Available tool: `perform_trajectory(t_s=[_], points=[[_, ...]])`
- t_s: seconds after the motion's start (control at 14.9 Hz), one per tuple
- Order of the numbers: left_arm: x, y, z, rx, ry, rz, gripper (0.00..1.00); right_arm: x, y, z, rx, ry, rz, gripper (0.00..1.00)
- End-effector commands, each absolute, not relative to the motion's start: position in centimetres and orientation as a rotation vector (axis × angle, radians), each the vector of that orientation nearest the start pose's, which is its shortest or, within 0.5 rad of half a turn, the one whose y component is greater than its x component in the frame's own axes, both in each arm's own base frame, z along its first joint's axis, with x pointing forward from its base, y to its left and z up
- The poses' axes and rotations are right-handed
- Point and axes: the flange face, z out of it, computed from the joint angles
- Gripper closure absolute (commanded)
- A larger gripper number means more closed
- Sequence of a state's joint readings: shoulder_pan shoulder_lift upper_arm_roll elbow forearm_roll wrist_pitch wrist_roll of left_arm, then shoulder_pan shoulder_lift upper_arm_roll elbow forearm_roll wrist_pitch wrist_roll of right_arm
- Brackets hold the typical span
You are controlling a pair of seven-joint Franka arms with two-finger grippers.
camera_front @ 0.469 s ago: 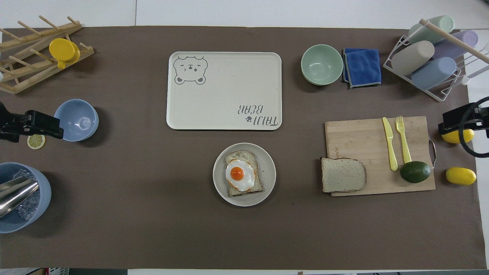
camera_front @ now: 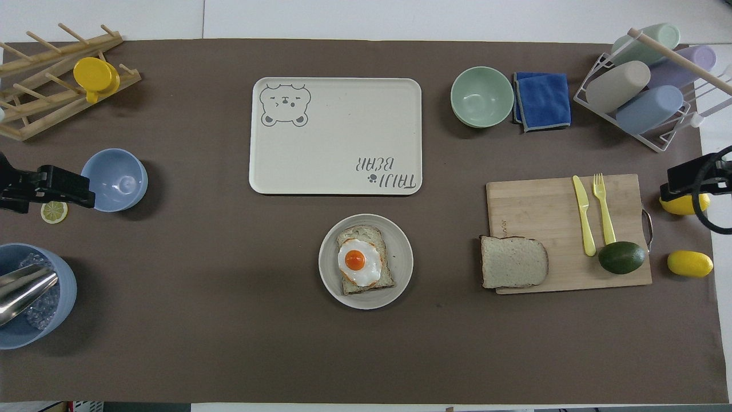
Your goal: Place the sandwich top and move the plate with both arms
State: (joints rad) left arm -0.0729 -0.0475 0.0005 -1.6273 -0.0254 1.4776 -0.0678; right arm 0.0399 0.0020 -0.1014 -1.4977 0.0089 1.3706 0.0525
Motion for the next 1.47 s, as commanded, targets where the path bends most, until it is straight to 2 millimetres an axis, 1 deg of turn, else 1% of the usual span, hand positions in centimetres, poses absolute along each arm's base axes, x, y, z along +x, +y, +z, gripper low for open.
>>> perform_trajectory(t_s=[0.0, 0.07, 0.13, 0.2, 0.27, 0.33, 0.47, 0.54, 0.6, 0.67, 0.74, 0.8, 0.87, 0.94, 1.0, 1.07, 1.14, 1.21, 1.27, 1.41], points=[[52.2, -3.9, 61.9, -3.165, 0.010, 0.159, 0.00, 53.2, -4.0, 63.0, -3.114, 0.175, 0.180, 0.00], [52.2, -3.9, 61.9, -3.165, 0.007, 0.159, 0.00, 53.8, -2.7, 62.2, -3.128, 0.137, 0.064, 0.00], [52.2, -3.9, 61.9, -3.165, 0.010, 0.161, 0.00, 54.0, -0.3, 60.2, -3.149, 0.077, 0.017, 0.00], [52.2, -3.9, 61.9, -3.165, 0.007, 0.159, 0.00, 54.1, 1.6, 58.4, -3.188, 0.077, 0.032, 0.00], [52.2, -3.9, 61.9, -3.165, 0.010, 0.159, 0.00, 54.5, 4.1, 56.9, -3.247, 0.170, 0.025, 0.00], [52.2, -3.9, 61.9, -3.165, 0.007, 0.159, 0.00, 54.9, 6.2, 55.5, -3.280, 0.201, 0.042, 0.00], [52.2, -3.9, 61.9, -3.165, 0.005, 0.156, 0.00, 55.7, 9.5, 51.9, -3.306, 0.215, 0.120, 0.00], [52.2, -3.9, 61.9, -3.165, 0.007, 0.156, 0.00, 55.3, 12.7, 49.2, -3.330, 0.188, 0.167, 0.00], [52.2, -3.9, 61.9, -3.165, 0.007, 0.156, 0.00, 54.4, 15.7, 47.4, -3.391, 0.162, 0.148, 0.00], [52.2, -3.9, 61.9, -3.165, 0.007, 0.159, 0.00, 53.9, 17.4, 46.2, -3.445, 0.186, 0.124, 0.00], [52.2, -3.9, 61.9, -3.165, 0.007, 0.161, 0.00, 53.3, 19.2, 44.0, -3.461, 0.219, 0.142, 0.00], [52.2, -3.9, 61.9, -3.165, 0.007, 0.161, 0.00, 52.1, 20.0, 41.4, -3.459, 0.266, 0.131, 0.00], [52.2, -3.9, 61.9, -3.165, 0.007, 0.161, 0.00, 51.1, 19.8, 39.9, -3.449, 0.274, 0.108, 0.00], [52.2, -3.9, 61.9, -3.165, 0.005, 0.161, 0.00, 50.7, 20.0, 39.6, -3.451, 0.253, 0.094, 0.00], [52.2, -3.9, 61.9, -3.165, 0.005, 0.161, 0.00, 50.7, 20.0, 39.4, -3.440, 0.271, 0.086, 0.00], [52.2, -3.9, 61.8, -3.165, 0.005, 0.161, 0.00, 50.7, 20.5, 38.5, -3.440, 0.267, 0.093, 0.00], [52.2, -3.9, 61.8, -3.165, 0.002, 0.161, 0.00, 49.9, 22.5, 35.8, -3.465, 0.212, 0.137, 0.00], [52.2, -3.9, 61.8, -3.164, 0.002, 0.164, 0.00, 49.0, 24.5, 32.9, -3.506, 0.226, 0.174, 0.00], [52.2, -3.8, 61.8, -3.165, 0.000, 0.161, 0.00, 48.6, 25.2, 30.9, -3.532, 0.276, 0.205, 0.00], [52.2, -3.9, 61.8, -3.165, 0.002, 0.159, 0.00, 48.8, 24.6, 30.4, -3.548, 0.296, 0.223, 0.05]])
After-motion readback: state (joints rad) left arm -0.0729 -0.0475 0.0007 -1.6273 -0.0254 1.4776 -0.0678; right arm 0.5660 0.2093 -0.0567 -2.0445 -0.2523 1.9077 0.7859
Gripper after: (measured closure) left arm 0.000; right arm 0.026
